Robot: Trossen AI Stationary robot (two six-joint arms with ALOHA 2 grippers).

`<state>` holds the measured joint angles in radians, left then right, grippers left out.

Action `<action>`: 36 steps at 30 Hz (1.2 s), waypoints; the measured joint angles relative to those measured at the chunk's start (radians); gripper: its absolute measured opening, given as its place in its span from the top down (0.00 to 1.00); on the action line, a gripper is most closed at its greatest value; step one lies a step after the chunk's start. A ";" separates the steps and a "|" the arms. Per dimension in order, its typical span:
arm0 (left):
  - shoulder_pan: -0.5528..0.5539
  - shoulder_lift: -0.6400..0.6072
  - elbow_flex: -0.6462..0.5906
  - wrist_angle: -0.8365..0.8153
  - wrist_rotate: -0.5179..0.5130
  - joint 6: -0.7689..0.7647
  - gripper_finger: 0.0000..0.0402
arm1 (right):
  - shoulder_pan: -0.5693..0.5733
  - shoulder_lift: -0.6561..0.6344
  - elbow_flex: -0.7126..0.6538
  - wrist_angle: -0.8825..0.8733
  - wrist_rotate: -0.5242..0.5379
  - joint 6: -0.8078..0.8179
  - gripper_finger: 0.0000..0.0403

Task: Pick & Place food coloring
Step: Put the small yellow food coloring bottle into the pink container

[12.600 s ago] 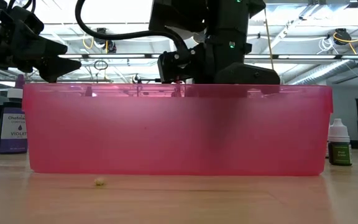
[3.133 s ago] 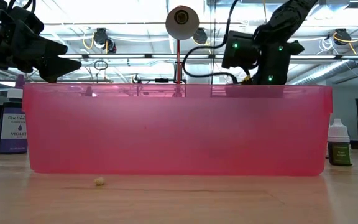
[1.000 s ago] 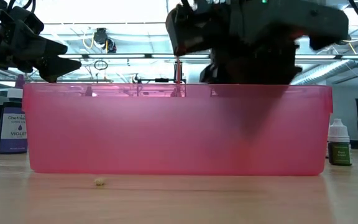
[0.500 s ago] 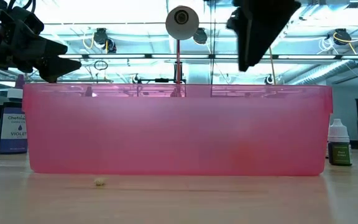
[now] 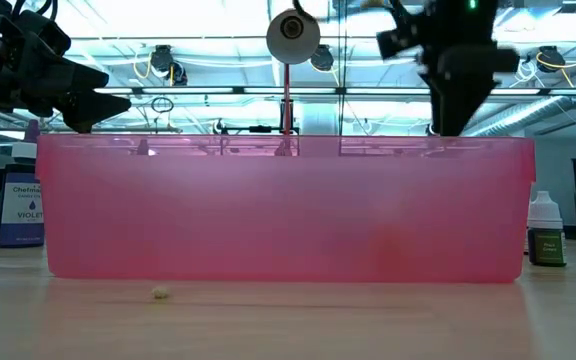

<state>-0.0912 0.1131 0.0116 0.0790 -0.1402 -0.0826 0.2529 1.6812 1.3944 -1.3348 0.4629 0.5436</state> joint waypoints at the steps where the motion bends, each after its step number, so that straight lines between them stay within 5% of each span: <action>1: 0.000 0.000 0.000 0.000 0.000 0.000 0.24 | -0.019 -0.030 -0.039 0.025 -0.010 0.006 0.39; 8: 0.000 0.000 0.000 0.000 0.000 0.000 0.24 | -0.124 -0.196 -0.275 0.270 -0.179 0.017 0.38; 15: 0.000 0.000 0.000 0.000 0.000 0.000 0.24 | -0.192 -0.224 -0.418 0.373 -0.180 -0.034 0.38; 36: 0.000 0.000 0.000 0.000 0.000 0.000 0.24 | -0.300 -0.223 -0.527 0.561 -0.259 -0.145 0.40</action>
<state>-0.0913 0.1131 0.0116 0.0788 -0.1402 -0.0826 -0.0469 1.4582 0.8673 -0.7741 0.2040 0.3990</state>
